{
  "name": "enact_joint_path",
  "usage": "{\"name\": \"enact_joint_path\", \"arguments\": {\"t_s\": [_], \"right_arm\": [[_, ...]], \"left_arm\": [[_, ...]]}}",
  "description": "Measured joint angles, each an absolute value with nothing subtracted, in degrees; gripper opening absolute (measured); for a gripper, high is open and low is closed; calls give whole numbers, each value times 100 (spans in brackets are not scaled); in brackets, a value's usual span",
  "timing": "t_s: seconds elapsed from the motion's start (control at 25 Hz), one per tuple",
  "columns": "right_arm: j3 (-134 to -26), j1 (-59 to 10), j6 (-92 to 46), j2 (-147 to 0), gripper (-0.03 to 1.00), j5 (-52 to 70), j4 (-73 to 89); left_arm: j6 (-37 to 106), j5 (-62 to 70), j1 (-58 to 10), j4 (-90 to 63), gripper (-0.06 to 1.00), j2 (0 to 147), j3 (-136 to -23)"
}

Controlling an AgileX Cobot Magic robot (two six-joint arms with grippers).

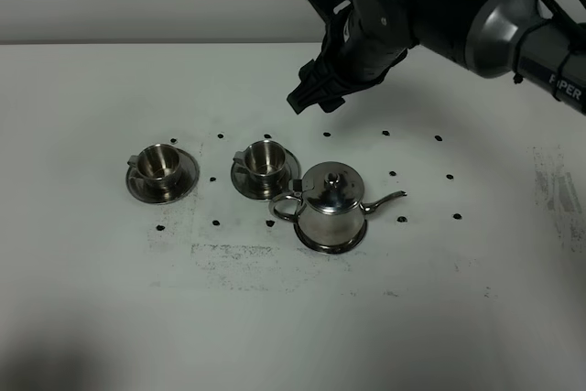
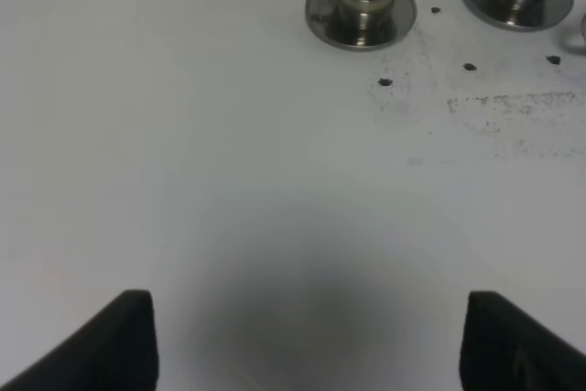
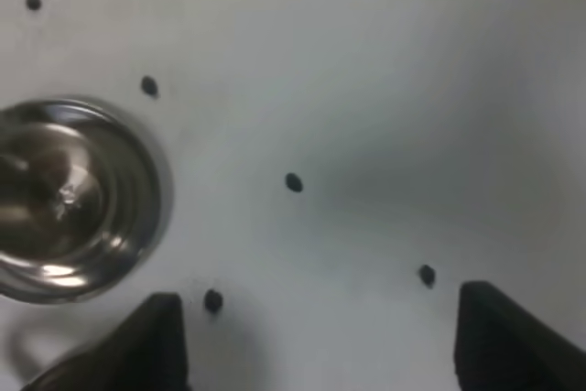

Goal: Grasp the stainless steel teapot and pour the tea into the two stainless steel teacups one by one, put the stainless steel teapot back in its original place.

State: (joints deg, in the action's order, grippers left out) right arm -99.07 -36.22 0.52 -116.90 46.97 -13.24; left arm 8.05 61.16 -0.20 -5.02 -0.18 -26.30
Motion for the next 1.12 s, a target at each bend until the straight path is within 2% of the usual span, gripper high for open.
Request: {"name": "enact_joint_path", "arguments": {"t_s": [0.24,0.6,0.84,1.12], "right_arm": [[-9823,-4047,268,-11839,59,4505,-2210],[-9802,-4777,602,-12047,59,4860,-3099],[-9802,-4923,697,-12142,59,5084,-3258],[-9802,-5007,730,-12249,53,5102,-3323]], "left_arm": [[805,6116,-20,-502,66,-18,-2630],[800,6116,-20,-502,66,-18,-2630],[800,6116,-20,-502,66,-18,-2630],[800,6116,-20,-502,66,-18,-2630]]}}
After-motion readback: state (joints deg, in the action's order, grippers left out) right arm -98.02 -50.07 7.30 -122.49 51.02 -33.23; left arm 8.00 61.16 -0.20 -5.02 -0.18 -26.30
